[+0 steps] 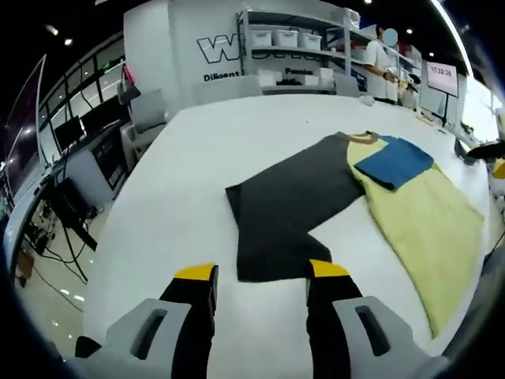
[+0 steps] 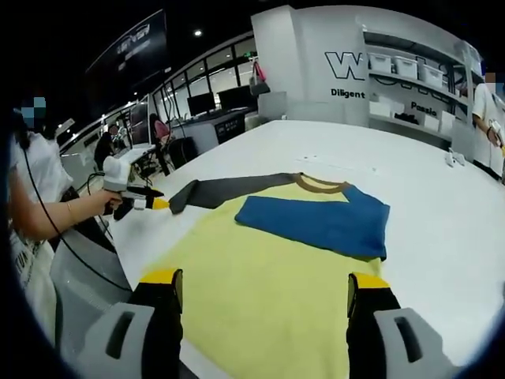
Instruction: Fold the garment on the visible template until the final outline fits inside the template.
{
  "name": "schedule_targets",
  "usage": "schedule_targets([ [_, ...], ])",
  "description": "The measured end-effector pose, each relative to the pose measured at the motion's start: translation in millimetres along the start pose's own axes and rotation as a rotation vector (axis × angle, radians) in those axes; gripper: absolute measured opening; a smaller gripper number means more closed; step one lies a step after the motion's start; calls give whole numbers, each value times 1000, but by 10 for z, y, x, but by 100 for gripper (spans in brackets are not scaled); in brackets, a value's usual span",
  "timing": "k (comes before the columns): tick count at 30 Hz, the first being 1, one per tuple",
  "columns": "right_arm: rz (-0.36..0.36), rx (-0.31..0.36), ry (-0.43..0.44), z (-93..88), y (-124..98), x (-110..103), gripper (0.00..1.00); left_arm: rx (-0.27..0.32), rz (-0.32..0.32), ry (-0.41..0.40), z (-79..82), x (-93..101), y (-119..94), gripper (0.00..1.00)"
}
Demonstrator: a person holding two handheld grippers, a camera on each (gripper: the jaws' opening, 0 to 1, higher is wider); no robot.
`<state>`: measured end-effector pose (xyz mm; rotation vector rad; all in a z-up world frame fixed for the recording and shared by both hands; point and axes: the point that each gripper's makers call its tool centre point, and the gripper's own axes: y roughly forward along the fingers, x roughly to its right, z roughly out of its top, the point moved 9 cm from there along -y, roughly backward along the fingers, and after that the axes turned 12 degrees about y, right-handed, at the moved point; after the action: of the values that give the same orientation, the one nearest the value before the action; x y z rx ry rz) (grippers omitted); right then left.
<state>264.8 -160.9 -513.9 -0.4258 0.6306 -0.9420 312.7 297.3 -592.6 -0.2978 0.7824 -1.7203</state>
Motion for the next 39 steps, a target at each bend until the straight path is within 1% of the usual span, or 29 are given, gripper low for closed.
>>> schedule_targets([
  [2, -2, -1, 1, -5, 0, 4, 84, -9, -15, -35, -21, -7, 38, 44],
  [5, -5, -2, 4, -11, -16, 2, 84, -26, -34, -38, -39, -18, 103, 42],
  [8, -2, 5, 2, -2, -52, -12, 84, -13, -66, -49, -22, 13, 122, 42],
  [11, -1, 8, 1, 7, -73, -11, 85, -20, -81, -47, -21, 31, 147, 41],
  [12, 0, 10, 1, 10, -80, -12, 85, -26, -87, -44, -26, 36, 157, 40],
  [15, 2, 13, 3, 17, -94, -20, 86, -15, -96, -44, -7, 55, 170, 35],
  [16, 2, 14, 3, 16, -98, -22, 86, -15, -98, -52, -8, 48, 174, 33],
  [19, 0, 10, 3, 10, -104, -21, 88, -14, -91, -53, -7, 39, 191, 17],
  [20, -4, 6, 7, 1, -110, -21, 88, -20, -82, -63, -16, 29, 194, 13],
  [22, -11, 2, 14, -15, -120, -17, 90, -26, -71, -81, -23, 14, 196, 12],
  [24, -12, 1, 17, -22, -124, -13, 93, -25, -76, -86, -17, 19, 189, 3],
  [26, -21, -7, 23, -38, -135, 1, 95, -29, -66, -80, -14, 16, 177, 3],
  [30, -24, -13, 23, -54, -148, 14, 99, -30, -70, -88, -6, 17, 151, 3],
  [36, -29, -21, 18, -72, -159, 9, 99, -29, -66, -73, 15, 5, 91, 3],
  [39, -33, -24, 16, -82, -172, 14, 99, -21, -65, -78, 45, -18, 52, 3],
])
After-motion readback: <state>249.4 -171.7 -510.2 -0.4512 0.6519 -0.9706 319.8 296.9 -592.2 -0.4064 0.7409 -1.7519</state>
